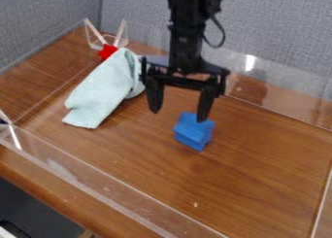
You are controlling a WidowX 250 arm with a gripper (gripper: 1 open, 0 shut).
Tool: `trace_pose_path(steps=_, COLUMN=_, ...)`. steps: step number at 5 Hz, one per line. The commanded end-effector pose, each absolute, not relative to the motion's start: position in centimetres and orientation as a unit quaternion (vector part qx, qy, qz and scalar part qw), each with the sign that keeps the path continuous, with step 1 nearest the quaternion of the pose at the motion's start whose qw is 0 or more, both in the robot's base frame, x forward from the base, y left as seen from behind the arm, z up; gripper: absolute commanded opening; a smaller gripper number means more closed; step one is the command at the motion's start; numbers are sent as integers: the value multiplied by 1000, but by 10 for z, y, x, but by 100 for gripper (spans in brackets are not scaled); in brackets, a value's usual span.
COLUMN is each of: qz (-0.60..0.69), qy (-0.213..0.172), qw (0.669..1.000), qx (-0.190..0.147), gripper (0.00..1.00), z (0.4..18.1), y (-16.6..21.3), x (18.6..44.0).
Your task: Move the blue object to the left of cloth
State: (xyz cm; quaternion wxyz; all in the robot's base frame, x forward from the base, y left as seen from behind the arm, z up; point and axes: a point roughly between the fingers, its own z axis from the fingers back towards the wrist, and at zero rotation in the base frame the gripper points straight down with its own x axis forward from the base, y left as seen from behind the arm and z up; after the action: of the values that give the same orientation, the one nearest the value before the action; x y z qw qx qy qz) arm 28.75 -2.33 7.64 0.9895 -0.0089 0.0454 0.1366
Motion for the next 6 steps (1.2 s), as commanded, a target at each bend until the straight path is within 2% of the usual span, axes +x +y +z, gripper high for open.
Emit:
trace_pose_path(steps=1, qz=149, qy=30, qw=988, qx=-13, gripper=100, z=69, y=-30, x=292)
trace_pose_path(steps=4, qz=164, qy=31, qw=986, qx=-13, gripper=100, z=41, y=-37, x=300)
trace_pose_path(steps=5, qz=164, qy=30, qw=986, qx=-13, gripper=0, z=35, y=-39, x=303)
trace_pose_path(steps=6, qz=156, qy=27, qw=987, qx=-14, gripper=0, z=36, y=-40, x=304)
